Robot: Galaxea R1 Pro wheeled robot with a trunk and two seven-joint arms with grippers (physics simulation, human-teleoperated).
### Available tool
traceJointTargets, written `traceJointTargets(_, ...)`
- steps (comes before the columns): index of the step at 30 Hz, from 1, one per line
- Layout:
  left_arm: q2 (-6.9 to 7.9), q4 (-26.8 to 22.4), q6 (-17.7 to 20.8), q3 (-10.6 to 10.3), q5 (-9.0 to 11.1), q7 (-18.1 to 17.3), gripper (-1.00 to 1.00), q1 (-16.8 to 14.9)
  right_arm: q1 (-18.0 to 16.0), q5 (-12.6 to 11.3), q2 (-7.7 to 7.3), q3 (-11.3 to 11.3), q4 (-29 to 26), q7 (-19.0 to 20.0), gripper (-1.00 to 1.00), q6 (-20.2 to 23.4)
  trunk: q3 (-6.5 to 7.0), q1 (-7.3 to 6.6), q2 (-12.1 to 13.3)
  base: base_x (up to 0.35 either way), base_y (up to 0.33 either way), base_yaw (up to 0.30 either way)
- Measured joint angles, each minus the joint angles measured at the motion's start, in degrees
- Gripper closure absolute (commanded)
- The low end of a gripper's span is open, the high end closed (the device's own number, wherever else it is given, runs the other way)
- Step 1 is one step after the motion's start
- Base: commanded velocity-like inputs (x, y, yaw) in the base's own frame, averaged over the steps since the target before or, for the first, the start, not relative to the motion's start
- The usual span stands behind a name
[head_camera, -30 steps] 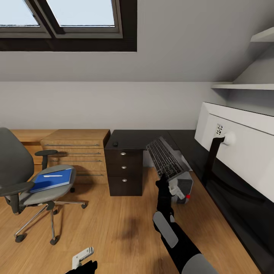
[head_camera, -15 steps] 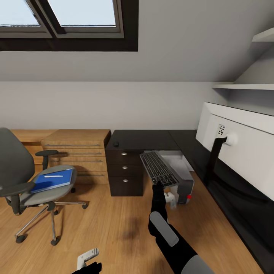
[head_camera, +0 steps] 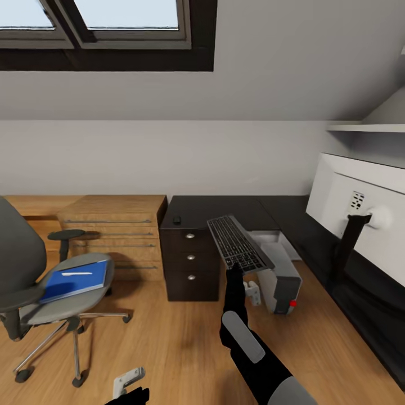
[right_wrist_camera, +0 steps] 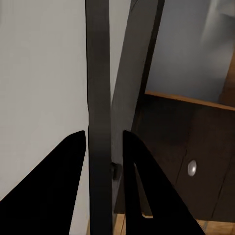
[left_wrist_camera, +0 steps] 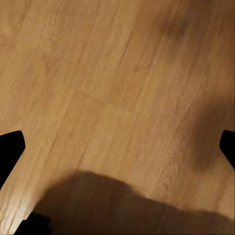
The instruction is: In the bedroom, organize the workspace by keeping the computer under the desk, ensuring the monitor is on the desk, placing the keyboard on the desk next to the monitor, placing the mouse on the desk next to the keyboard, moving the folder from the swivel chair onto the desk next to the mouse, stacking the notebook on top of the folder with the pen on top of the notebook, and positioning the swivel chair next to the desk.
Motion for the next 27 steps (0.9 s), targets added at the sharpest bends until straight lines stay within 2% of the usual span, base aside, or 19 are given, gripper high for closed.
traceJointTargets(19, -0.06, 0.0, -0.04, -0.09, 0.11, 0.0, -1.0, 0.0, 0.0, -0.19, 0.0, -0.27, 0.25, 0.28, 1.0, 0.06, 0.0, 0.0, 0.0, 0.332, 0.003, 0.0)
traceJointTargets(27, -0.09, 0.0, -0.05, -0.19, 0.06, 0.0, -1.0, 0.0, 0.0, -0.21, 0.0, -0.26, 0.39, 0.27, 1.0, 0.06, 0.0, 0.0, 0.0, 0.335, 0.067, 0.0)
